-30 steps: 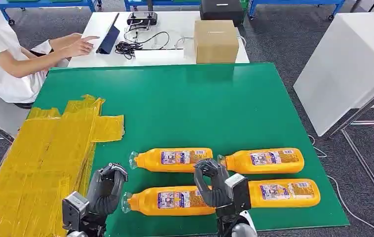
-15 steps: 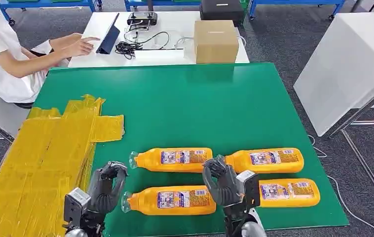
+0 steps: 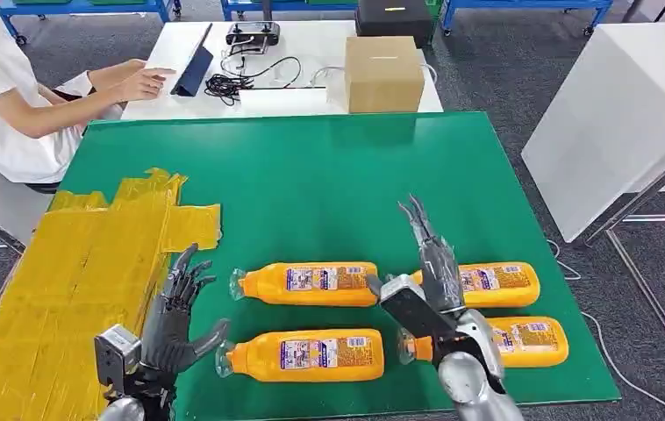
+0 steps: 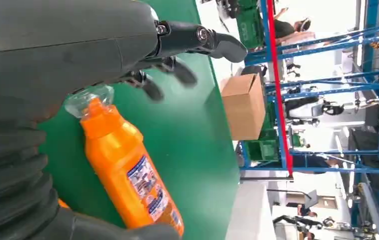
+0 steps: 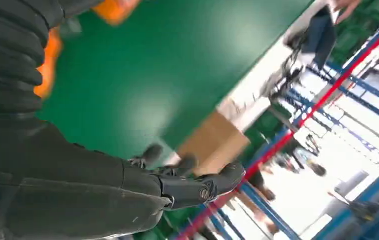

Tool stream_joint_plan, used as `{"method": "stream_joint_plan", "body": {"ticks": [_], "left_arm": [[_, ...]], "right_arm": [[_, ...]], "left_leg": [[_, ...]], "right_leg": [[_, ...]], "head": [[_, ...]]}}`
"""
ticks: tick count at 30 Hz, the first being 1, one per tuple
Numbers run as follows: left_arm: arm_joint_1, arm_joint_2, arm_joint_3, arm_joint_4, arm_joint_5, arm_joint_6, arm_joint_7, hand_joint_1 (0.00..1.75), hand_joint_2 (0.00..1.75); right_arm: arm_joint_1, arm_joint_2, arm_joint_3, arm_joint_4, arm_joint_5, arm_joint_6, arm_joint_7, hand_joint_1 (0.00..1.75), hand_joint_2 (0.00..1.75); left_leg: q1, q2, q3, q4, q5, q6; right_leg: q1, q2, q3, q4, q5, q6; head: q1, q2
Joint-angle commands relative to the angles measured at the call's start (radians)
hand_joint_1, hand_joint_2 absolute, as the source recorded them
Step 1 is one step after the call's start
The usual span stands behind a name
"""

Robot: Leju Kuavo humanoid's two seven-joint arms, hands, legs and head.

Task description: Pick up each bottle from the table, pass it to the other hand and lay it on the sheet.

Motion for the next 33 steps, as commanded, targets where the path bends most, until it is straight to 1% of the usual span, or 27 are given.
{"method": "stream_joint_plan", "body": {"ticks": [1,2,4,5,6,7,8,9,10,11,12,14,15,16,18,22,24,27,30,32,33], "left_arm": [[-0.061,-0.022,0.038,0.036,-0.009,-0.03,0.014,0.0,1.75],[-0.071,-0.026,0.039,0.044,-0.01,-0.034,0.016,0.0,1.75],[-0.101,-0.033,0.037,0.068,-0.013,-0.049,0.023,0.0,1.75],[-0.116,-0.035,0.034,0.08,-0.014,-0.056,0.025,0.0,1.75],[-0.132,-0.038,0.029,0.093,-0.015,-0.06,0.026,0.0,1.75],[-0.142,-0.039,0.026,0.101,-0.015,-0.062,0.026,0.0,1.75],[-0.151,-0.039,0.022,0.108,-0.016,-0.063,0.026,0.0,1.75],[-0.16,-0.038,0.018,0.116,-0.015,-0.068,0.028,0.0,1.75],[-0.179,-0.038,0.012,0.131,-0.011,-0.075,0.028,0.0,1.75],[-0.183,-0.038,0.011,0.134,-0.012,-0.075,0.028,0.0,1.75],[-0.187,-0.038,0.01,0.138,-0.011,-0.075,0.028,0.0,1.75],[-0.19,-0.038,0.008,0.14,-0.008,-0.078,0.028,0.0,1.75],[-0.198,-0.037,0.005,0.146,-0.005,-0.082,0.028,0.0,1.75],[-0.21,-0.036,-0.001,0.158,-0.003,-0.083,0.028,0.0,1.75],[-0.225,-0.035,-0.011,0.176,0.003,-0.084,0.028,0.0,1.75],[-0.224,-0.034,-0.013,0.178,0.005,-0.083,0.027,0.0,1.75],[-0.225,-0.034,-0.013,0.181,0.012,-0.082,0.026,0.0,1.75],[-0.226,-0.033,-0.014,0.19,0.016,-0.078,0.025,0.0,1.75],[-0.214,-0.03,-0.008,0.189,0.019,-0.075,0.024,0.0,1.75],[-0.212,-0.03,-0.007,0.188,0.019,-0.075,0.024,0.0,1.75],[-0.21,-0.03,-0.006,0.186,0.019,-0.075,0.025,0.0,1.75]], "right_arm": [[-0.23,-0.084,0.158,0.119,0.174,0.021,0.107,0.0,1.75],[-0.27,-0.081,0.18,0.153,0.201,0.027,0.123,0.0,1.75],[-0.38,-0.068,0.255,0.254,0.318,0.05,0.179,0.0,1.75],[-0.431,-0.061,0.295,0.306,0.366,0.065,0.201,0.0,1.75],[-0.487,-0.039,0.332,0.376,0.399,0.085,0.224,0.0,1.75],[-0.524,-0.019,0.359,0.429,0.415,0.103,0.232,0.0,1.75],[-0.564,0.004,0.388,0.49,0.427,0.138,0.237,0.0,1.75],[-0.593,0.025,0.407,0.54,0.428,0.157,0.239,0.0,1.75],[-0.644,0.06,0.444,0.642,0.423,0.195,0.235,0.0,1.75],[-0.653,0.073,0.447,0.667,0.416,0.19,0.238,0.0,1.75],[-0.662,0.082,0.452,0.691,0.415,0.177,0.239,0.0,1.75],[-0.676,0.094,0.469,0.736,0.4,0.203,0.229,0.0,1.75],[-0.688,0.114,0.484,0.781,0.383,0.243,0.217,0.0,1.75],[-0.699,0.145,0.494,0.854,0.353,0.259,0.197,0.0,1.75],[-0.708,0.182,0.529,0.96,0.315,0.252,0.169,0.0,1.75],[-0.706,0.185,0.538,0.979,0.31,0.233,0.16,0.0,1.75],[-0.704,0.191,0.55,1.007,0.285,0.25,0.152,0.0,1.75],[-0.692,0.197,0.565,1.031,0.26,0.249,0.13,0.0,1.75],[-0.676,0.187,0.57,0.995,0.237,0.228,0.101,0.0,1.75],[-0.673,0.183,0.573,0.984,0.236,0.228,0.101,0.0,1.75],[-0.67,0.177,0.573,0.968,0.231,0.231,0.103,0.0,1.75]], "left_leg": [[0.001,0.003,-0.001,0.001,0.0,-0.001],[0.001,0.006,-0.001,0.001,-0.001,-0.002],[0.0,0.006,-0.002,0.001,0.0,-0.001],[0.001,0.009,-0.002,0.001,0.0,-0.002],[0.001,0.008,-0.002,0.001,0.0,-0.001],[0.001,0.01,-0.002,0.001,0.0,-0.002],[0.001,0.008,-0.002,0.0,0.001,-0.002],[0.002,0.011,-0.002,0.0,0.002,-0.003],[0.002,0.011,-0.002,0.0,0.002,-0.003],[0.001,0.01,-0.001,0.0,0.002,-0.003],[0.002,0.011,-0.001,0.0,0.003,-0.004],[0.002,0.005,-0.001,-0.001,0.004,-0.003],[0.002,0.004,-0.001,0.0,0.004,-0.003],[0.002,0.003,-0.002,0.0,0.005,-0.004],[0.002,0.004,-0.001,-0.001,0.004,-0.004],[0.001,0.001,-0.002,-0.001,0.004,-0.003],[0.001,-0.001,-0.003,0.0,0.004,-0.003],[0.003,0.0,-0.004,0.0,0.005,-0.004],[0.002,0.0,-0.005,0.0,0.005,-0.003],[0.001,0.0,-0.005,0.0,0.004,-0.003],[0.003,0.0,-0.005,0.0,0.004,-0.004]], "right_leg": [[0.001,0.003,-0.001,0.0,0.001,0.0],[0.001,0.006,-0.002,0.001,0.001,-0.001],[0.0,0.005,-0.002,0.001,0.001,0.0],[0.001,0.008,-0.003,0.001,0.003,-0.001],[0.001,0.007,-0.003,0.001,0.002,0.0],[0.001,0.009,-0.004,0.002,0.003,-0.001],[0.001,0.008,-0.003,0.001,0.003,-0.001],[0.002,0.01,-0.004,0.001,0.004,-0.001],[0.002,0.011,-0.004,0.001,0.005,0.0],[0.001,0.009,-0.003,0.001,0.004,0.0],[0.002,0.01,-0.003,0.001,0.006,-0.001],[0.002,0.005,-0.002,0.0,0.005,-0.002],[0.002,0.004,-0.002,0.0,0.005,-0.002],[0.002,0.002,-0.002,0.0,0.005,-0.002],[0.002,0.004,-0.001,0.0,0.005,-0.002],[0.001,0.0,-0.002,0.0,0.004,-0.001],[0.001,-0.001,-0.002,0.001,0.004,-0.002],[0.003,0.0,-0.003,-0.001,0.005,-0.002],[0.002,-0.001,-0.003,0.0,0.004,-0.002],[0.001,-0.001,-0.004,0.0,0.004,-0.001],[0.003,0.0,-0.003,-0.001,0.004,-0.002]], "head": [[0.0,0.0],[0.0,0.0],[0.0,0.0],[0.0,0.0],[0.0,0.0],[0.0,0.0],[0.0,0.0],[0.0,0.0],[0.0,0.0],[0.0,0.0],[0.0,0.0],[0.0,0.0],[0.0,0.0],[0.0,0.0],[0.0,0.0],[0.0,0.0],[0.0,0.0],[0.0,0.0],[0.0,0.0],[0.0,0.0],[0.0,0.0]]}}
